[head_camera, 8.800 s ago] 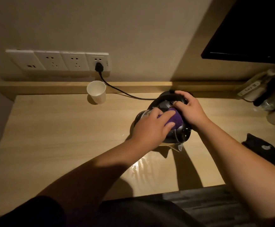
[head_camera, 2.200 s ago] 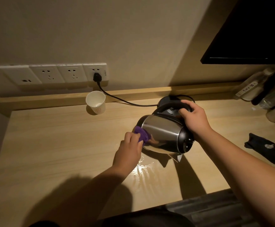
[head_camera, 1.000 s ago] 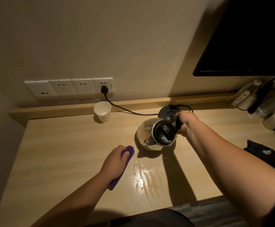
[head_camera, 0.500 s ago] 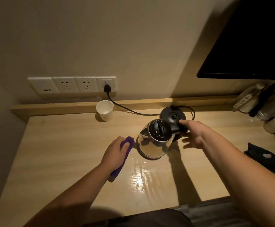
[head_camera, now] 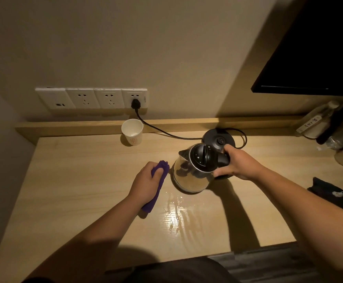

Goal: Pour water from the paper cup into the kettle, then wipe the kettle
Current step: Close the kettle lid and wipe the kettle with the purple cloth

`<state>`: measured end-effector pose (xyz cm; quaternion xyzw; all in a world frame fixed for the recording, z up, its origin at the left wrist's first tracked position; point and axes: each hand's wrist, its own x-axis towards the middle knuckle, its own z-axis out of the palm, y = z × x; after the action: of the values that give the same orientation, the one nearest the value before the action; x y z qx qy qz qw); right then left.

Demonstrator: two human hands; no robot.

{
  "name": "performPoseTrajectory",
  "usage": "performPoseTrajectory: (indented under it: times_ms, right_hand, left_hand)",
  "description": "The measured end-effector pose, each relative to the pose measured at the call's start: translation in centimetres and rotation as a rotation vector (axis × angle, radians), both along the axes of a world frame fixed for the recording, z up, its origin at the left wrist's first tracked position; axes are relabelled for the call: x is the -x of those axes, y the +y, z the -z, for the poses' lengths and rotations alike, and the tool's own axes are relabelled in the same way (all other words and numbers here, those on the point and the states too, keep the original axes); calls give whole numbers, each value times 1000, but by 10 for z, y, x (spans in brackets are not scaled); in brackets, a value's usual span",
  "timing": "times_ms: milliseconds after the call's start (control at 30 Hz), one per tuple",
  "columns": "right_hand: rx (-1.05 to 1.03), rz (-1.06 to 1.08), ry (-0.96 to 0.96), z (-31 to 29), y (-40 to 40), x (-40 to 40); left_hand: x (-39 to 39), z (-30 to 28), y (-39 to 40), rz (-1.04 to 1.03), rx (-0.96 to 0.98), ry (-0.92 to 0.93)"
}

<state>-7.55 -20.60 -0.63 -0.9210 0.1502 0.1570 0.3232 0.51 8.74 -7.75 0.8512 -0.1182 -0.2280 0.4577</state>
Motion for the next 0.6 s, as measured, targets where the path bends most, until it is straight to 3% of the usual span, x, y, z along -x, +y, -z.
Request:
performPoseTrajectory:
  times_ms: [200,400,600]
  right_hand:
    - [-46,94,56,10,-25,31]
    - [-228,231,51,27,-30,59]
    - [-276,308,10,41,-23,64]
  left_hand:
    - [-3,-8,-15,-42,93,33]
    - [-3,-16,-45,2,138,32]
    - [-5,-34,-91,145,77,-246]
